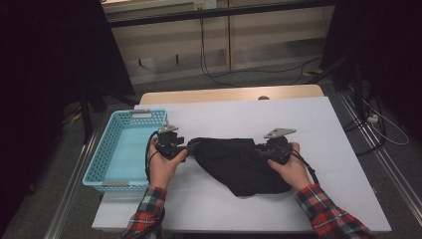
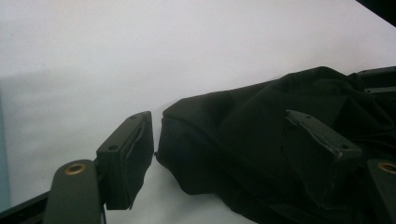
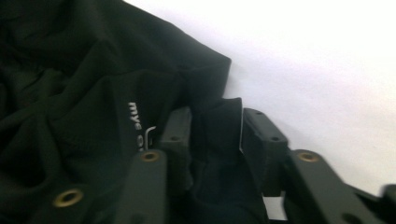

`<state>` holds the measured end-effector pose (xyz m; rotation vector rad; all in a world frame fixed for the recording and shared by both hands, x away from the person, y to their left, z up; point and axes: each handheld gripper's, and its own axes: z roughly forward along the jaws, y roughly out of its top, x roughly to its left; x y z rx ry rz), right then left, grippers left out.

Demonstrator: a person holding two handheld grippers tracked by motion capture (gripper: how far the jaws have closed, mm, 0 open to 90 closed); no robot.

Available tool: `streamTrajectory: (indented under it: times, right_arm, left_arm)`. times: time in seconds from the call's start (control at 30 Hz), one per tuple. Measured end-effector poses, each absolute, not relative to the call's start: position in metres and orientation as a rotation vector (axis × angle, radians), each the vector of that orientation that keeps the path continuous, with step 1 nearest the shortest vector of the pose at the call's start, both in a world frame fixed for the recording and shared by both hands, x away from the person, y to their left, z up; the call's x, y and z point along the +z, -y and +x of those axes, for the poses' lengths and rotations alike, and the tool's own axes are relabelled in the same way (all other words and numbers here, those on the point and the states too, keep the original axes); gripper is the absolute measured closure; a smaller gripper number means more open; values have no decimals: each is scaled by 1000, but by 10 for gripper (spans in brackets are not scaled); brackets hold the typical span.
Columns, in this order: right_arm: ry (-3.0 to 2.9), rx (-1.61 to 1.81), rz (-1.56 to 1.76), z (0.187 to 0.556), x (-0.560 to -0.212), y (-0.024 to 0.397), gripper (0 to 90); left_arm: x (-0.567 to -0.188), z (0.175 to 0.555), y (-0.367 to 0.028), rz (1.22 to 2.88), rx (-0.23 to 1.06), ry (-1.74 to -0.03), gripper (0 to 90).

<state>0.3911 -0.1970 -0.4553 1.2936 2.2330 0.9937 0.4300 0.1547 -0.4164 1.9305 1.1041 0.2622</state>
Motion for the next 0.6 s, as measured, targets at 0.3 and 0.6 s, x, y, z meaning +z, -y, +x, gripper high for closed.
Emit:
streamTrajectory:
  times: [0.3, 0.6]
  right_arm:
    - [-2103, 1145, 1339, 394, -436, 220, 862]
    - [-1988, 1119, 1398, 405, -434, 250, 900]
  left_arm:
    - [-417, 431, -156, 1929, 256, -1105, 258]
    - [-419, 432, -153, 1941, 250, -1100, 259]
